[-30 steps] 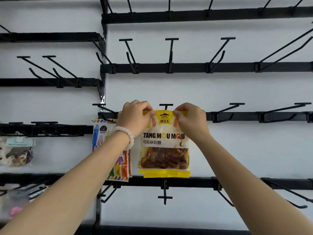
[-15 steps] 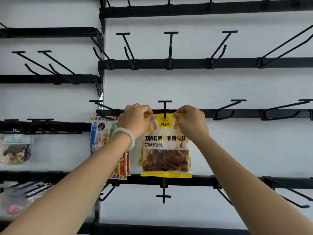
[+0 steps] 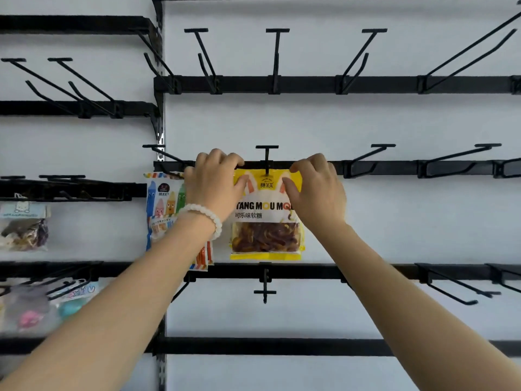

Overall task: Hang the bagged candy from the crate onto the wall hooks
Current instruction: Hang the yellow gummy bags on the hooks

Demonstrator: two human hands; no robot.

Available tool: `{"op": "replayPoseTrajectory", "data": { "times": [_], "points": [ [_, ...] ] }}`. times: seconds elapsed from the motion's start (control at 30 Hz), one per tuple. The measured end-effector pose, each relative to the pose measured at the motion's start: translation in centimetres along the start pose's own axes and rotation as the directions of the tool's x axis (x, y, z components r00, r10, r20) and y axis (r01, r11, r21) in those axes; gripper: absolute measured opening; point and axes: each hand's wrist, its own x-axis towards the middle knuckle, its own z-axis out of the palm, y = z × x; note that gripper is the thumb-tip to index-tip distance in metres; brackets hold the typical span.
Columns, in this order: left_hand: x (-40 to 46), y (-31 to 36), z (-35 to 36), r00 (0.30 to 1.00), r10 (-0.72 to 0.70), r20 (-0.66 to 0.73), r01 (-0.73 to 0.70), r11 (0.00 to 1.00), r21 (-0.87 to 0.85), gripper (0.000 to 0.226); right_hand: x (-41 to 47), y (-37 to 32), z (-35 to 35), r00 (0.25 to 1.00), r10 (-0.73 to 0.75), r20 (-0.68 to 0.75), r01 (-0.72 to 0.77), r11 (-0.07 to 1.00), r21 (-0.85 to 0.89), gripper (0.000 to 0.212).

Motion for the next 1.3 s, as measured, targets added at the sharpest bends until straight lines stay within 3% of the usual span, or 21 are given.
{"op": "replayPoseTrajectory", "data": {
  "times": [0.17, 0.23, 0.4, 0.57, 0.83, 0.97, 1.07, 1.3],
  "points": [
    [-7.9, 0.3, -2.1, 0.972, 0.235, 0.007, -0.234, 0.969, 0.080, 0.028, -6.9, -1.2, -1.5, 0.986, -0.163, -0.019, 0.162, 0.986, -0.041, 0.027],
    [-12.1, 0.2, -2.5, 0.964, 0.264, 0.030, -0.265, 0.962, 0.066, 0.024, -10.5, -1.8, -2.1, 0.985, -0.174, 0.021, 0.175, 0.983, -0.055, 0.025],
    [-22.3, -0.3, -2.2, 0.953, 0.214, 0.213, -0.212, 0.977, -0.034, 0.026, -20.4, -2.8, -3.4, 0.974, -0.135, 0.180, 0.152, 0.984, -0.089, 0.024],
    [-32.1, 0.7, -1.7, 0.889, 0.174, 0.423, -0.137, 0.984, -0.117, 0.031, -30.7, -1.7, -5.2, 0.913, -0.041, 0.406, 0.094, 0.989, -0.112, 0.024],
    [-45.0, 6.8, -1.4, 0.728, 0.042, 0.684, -0.023, 0.999, -0.037, 0.038, -45.4, 3.6, -9.0, 0.731, 0.063, 0.680, 0.004, 0.995, -0.097, 0.029],
    [-51.2, 11.4, -0.7, 0.643, -0.042, 0.764, 0.036, 0.999, 0.025, 0.033, -51.3, 7.6, -11.6, 0.600, 0.058, 0.798, 0.024, 0.996, -0.091, 0.029],
    [-55.3, 14.5, -0.5, 0.565, -0.107, 0.818, 0.125, 0.991, 0.043, 0.029, -55.2, 10.2, -13.2, 0.501, 0.048, 0.864, 0.006, 0.998, -0.059, 0.025],
    [-65.0, 17.0, 0.8, 0.424, -0.199, 0.883, 0.117, 0.979, 0.164, 0.025, -64.7, 13.4, -14.4, 0.367, 0.063, 0.928, -0.032, 0.998, -0.055, 0.029]
  ]
}}
